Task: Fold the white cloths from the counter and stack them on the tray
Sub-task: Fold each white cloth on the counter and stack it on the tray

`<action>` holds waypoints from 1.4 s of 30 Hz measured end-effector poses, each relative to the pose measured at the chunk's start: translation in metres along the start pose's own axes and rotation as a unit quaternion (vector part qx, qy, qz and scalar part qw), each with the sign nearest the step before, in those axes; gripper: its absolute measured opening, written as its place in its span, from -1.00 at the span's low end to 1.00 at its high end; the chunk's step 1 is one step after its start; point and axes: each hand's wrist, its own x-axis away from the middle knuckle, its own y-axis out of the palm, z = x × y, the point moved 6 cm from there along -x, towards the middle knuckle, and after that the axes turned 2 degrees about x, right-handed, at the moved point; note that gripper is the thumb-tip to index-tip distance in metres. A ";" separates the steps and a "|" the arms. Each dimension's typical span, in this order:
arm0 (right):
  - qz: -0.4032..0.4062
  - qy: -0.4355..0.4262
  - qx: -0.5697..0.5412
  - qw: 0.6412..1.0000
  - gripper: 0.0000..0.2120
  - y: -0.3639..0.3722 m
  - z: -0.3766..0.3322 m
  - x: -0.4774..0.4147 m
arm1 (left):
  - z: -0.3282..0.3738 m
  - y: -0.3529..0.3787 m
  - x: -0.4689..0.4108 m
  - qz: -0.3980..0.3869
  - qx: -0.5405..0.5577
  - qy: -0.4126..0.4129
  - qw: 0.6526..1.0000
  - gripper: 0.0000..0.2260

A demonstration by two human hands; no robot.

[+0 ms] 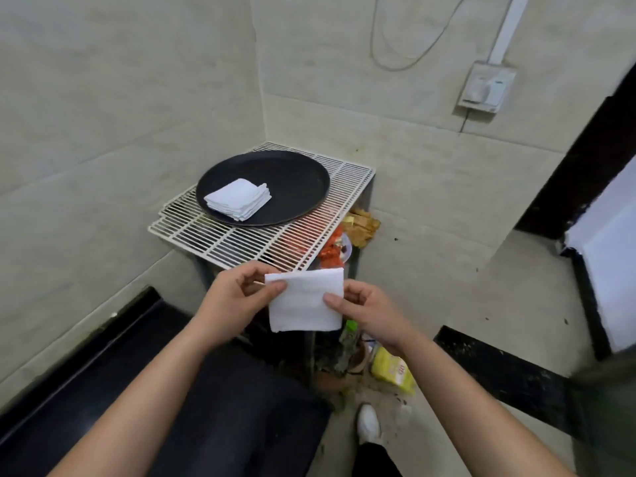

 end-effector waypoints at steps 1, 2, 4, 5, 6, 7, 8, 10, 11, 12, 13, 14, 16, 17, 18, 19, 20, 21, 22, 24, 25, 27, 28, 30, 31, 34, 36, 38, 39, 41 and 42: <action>-0.007 -0.004 0.000 1.000 -0.83 -0.002 -0.005 -0.021 | -0.004 -0.007 -0.010 0.032 0.026 -0.018 0.999 -0.94; -0.017 -0.009 -0.002 1.000 -0.85 -0.003 -0.012 -0.048 | -0.010 -0.015 -0.025 0.071 0.053 -0.040 0.995 -0.93; -0.030 -0.017 -0.016 0.999 -0.85 -0.002 -0.031 -0.086 | -0.018 -0.023 -0.045 0.124 0.104 -0.080 0.983 -0.90; -0.053 -0.014 -0.018 0.998 -0.84 -0.002 -0.039 -0.117 | -0.025 -0.030 -0.062 0.164 0.129 -0.100 0.973 -0.89; -0.068 -0.015 -0.019 0.997 -0.83 0.000 -0.046 -0.138 | -0.030 -0.034 -0.073 0.192 0.155 -0.116 0.962 -0.89; -0.068 -0.018 -0.024 0.997 -0.82 0.001 -0.051 -0.149 | -0.031 -0.037 -0.079 0.207 0.172 -0.124 0.955 -0.90; -0.082 -0.016 -0.026 0.996 -0.81 0.002 -0.056 -0.170 | -0.035 -0.042 -0.092 0.235 0.180 -0.133 0.946 -0.91; -0.114 0.002 -0.025 0.993 -0.80 0.004 -0.062 -0.210 | -0.043 -0.053 -0.117 0.298 0.193 -0.152 0.922 -0.91; -0.137 0.019 -0.021 0.990 -0.80 0.006 -0.066 -0.230 | -0.048 -0.061 -0.130 0.329 0.199 -0.164 0.909 -0.89; -0.153 0.033 -0.018 0.988 -0.78 0.008 -0.069 -0.244 | -0.053 -0.067 -0.140 0.353 0.206 -0.178 0.895 -0.87; -0.173 0.047 -0.017 0.984 -0.75 0.010 -0.071 -0.266 | -0.059 -0.075 -0.152 0.383 0.213 -0.194 0.878 -0.85; -0.190 0.062 -0.026 0.980 -0.72 0.012 -0.074 -0.283 | -0.065 -0.082 -0.164 0.403 0.218 -0.209 0.864 -0.82; -0.207 0.073 -0.040 0.975 -0.68 0.016 -0.081 -0.313 | -0.069 -0.091 -0.184 0.416 0.245 -0.221 0.847 -0.81; -0.214 0.070 -0.037 0.974 -0.67 0.019 -0.084 -0.328 | -0.069 -0.096 -0.194 0.421 0.270 -0.214 0.839 -0.77; -0.219 0.069 -0.040 0.973 -0.65 0.023 -0.087 -0.340 | -0.068 -0.100 -0.202 0.423 0.299 -0.201 0.832 -0.70; -0.219 0.067 -0.042 0.972 -0.63 0.027 -0.089 -0.351 | -0.067 -0.103 -0.208 0.426 0.325 -0.187 0.823 -0.61; -0.221 0.068 -0.047 0.972 -0.60 0.031 -0.090 -0.361 | -0.067 -0.106 -0.213 0.433 0.343 -0.177 0.815 -0.50; -0.228 0.068 -0.048 0.970 -0.58 0.035 -0.092 -0.372 | -0.068 -0.109 -0.216 0.445 0.347 -0.173 0.807 -0.42; -0.236 0.067 -0.047 0.968 -0.57 0.040 -0.093 -0.379 | -0.069 -0.111 -0.219 0.452 0.338 -0.176 0.806 -0.37; -0.249 0.062 -0.041 0.966 -0.57 0.047 -0.096 -0.389 | -0.070 -0.111 -0.223 0.454 0.309 -0.183 0.816 -0.33; -0.256 0.061 -0.039 0.964 -0.57 0.051 -0.097 -0.394 | -0.069 -0.111 -0.226 0.454 0.296 -0.180 0.821 -0.29; -0.268 0.067 -0.037 0.960 -0.57 0.056 -0.098 -0.399 | -0.068 -0.113 -0.230 0.472 0.272 -0.181 0.819 -0.25; -0.267 0.075 -0.034 0.960 -0.56 0.057 -0.097 -0.402 | -0.069 -0.116 -0.231 0.487 0.257 -0.192 0.813 -0.25; -0.259 0.086 -0.003 0.962 -0.52 0.056 -0.094 -0.403 | -0.073 -0.117 -0.229 0.508 0.212 -0.224 0.805 -0.31; -0.257 0.084 0.025 0.962 -0.53 0.054 -0.092 -0.404 | -0.077 -0.116 -0.227 0.509 0.188 -0.242 0.804 -0.34; -0.266 0.065 0.084 0.958 -0.57 0.050 -0.089 -0.403 | -0.090 -0.112 -0.219 0.507 0.128 -0.271 0.809 -0.38; -0.264 0.054 0.098 0.958 -0.59 0.047 -0.088 -0.404 | -0.088 -0.110 -0.217 0.507 0.090 -0.267 0.814 -0.44; -0.259 0.009 0.136 0.956 -0.59 0.044 -0.092 -0.406 | -0.077 -0.107 -0.217 0.513 0.008 -0.257 0.819 -0.51; -0.253 -0.032 0.174 0.951 -0.60 0.041 -0.094 -0.406 | -0.071 -0.106 -0.217 0.510 -0.057 -0.250 0.821 -0.54; -0.231 -0.130 0.270 0.925 -0.65 0.035 -0.099 -0.406 | -0.059 -0.099 -0.217 0.475 -0.180 -0.231 0.830 -0.56; -0.224 -0.167 0.308 0.910 -0.67 0.033 -0.100 -0.404 | -0.059 -0.092 -0.216 0.445 -0.216 -0.228 0.839 -0.56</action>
